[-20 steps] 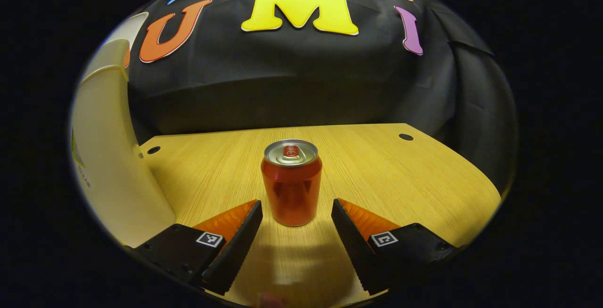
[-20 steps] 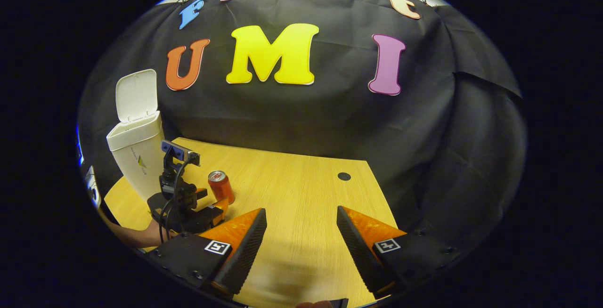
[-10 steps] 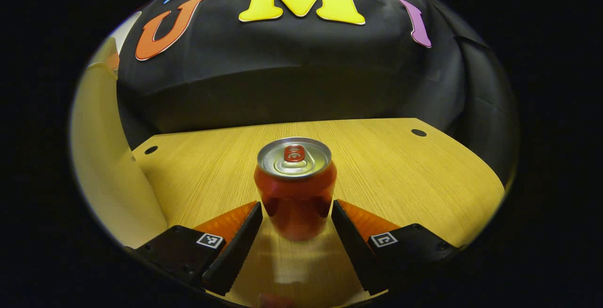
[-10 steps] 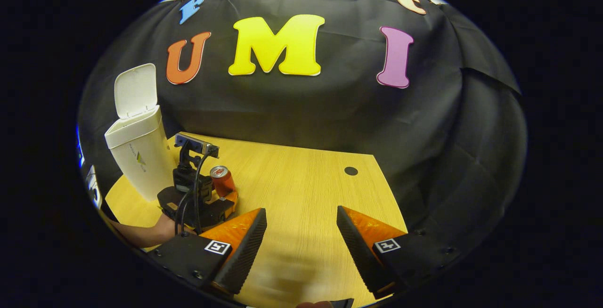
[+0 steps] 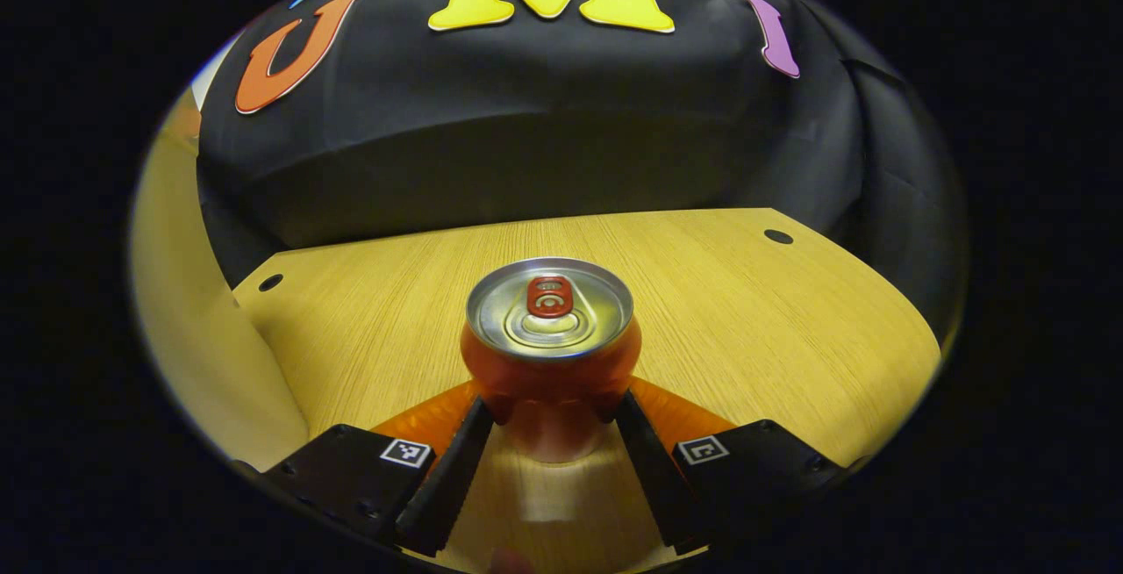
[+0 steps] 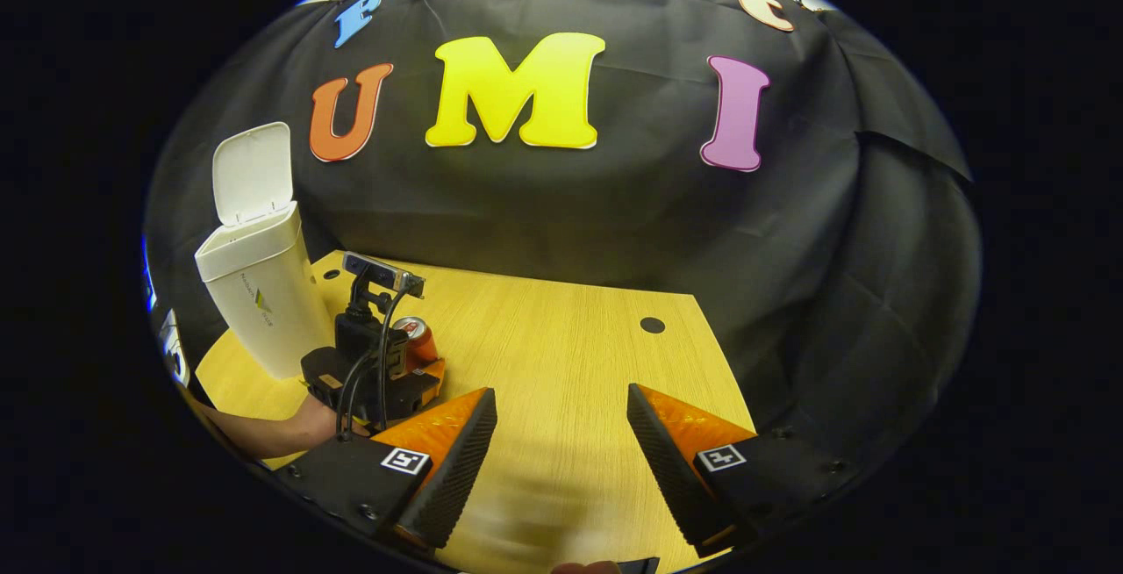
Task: Press the lid of the desktop garbage bin to open it, pick up the crumpled paper on the desktop and throw it into the bin, then pick up the pop can on the desktop and drop it into the bin, and finally close the garbage bin lid.
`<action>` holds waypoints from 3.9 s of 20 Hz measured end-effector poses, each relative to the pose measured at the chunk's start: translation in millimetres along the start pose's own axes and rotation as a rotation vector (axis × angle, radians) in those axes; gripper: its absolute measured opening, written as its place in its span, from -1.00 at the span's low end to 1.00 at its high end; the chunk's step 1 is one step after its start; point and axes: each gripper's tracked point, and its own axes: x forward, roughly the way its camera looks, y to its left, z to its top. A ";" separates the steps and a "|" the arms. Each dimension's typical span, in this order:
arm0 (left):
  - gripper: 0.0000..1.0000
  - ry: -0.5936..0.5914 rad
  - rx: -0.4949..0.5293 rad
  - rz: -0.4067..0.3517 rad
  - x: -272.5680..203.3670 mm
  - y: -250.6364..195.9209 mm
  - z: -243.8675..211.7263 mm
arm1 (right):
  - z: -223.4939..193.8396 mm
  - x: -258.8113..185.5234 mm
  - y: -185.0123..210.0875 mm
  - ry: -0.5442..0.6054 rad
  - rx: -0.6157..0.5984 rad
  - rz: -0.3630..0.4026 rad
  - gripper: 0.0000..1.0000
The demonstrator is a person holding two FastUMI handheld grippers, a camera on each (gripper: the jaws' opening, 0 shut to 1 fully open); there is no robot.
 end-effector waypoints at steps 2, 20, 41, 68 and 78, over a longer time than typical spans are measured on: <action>0.72 -0.038 -0.005 -0.003 -14.5 0.5 19.9 | 4.4 -6.2 4.0 -0.019 0.007 0.009 0.89; 0.71 -0.355 -0.173 0.383 -195.4 209.2 226.9 | 75.7 -37.0 61.2 -0.215 0.060 0.140 0.88; 0.82 -0.262 -0.258 0.736 -253.7 311.5 203.2 | 81.1 -40.4 108.9 -0.201 0.016 0.252 0.89; 0.82 -0.286 -0.343 0.909 -227.9 395.3 330.1 | 125.3 -31.8 55.4 -0.221 0.113 0.217 0.89; 0.89 -0.237 -0.401 0.851 -242.0 324.1 284.6 | 119.7 -34.1 53.5 -0.235 0.174 0.313 0.93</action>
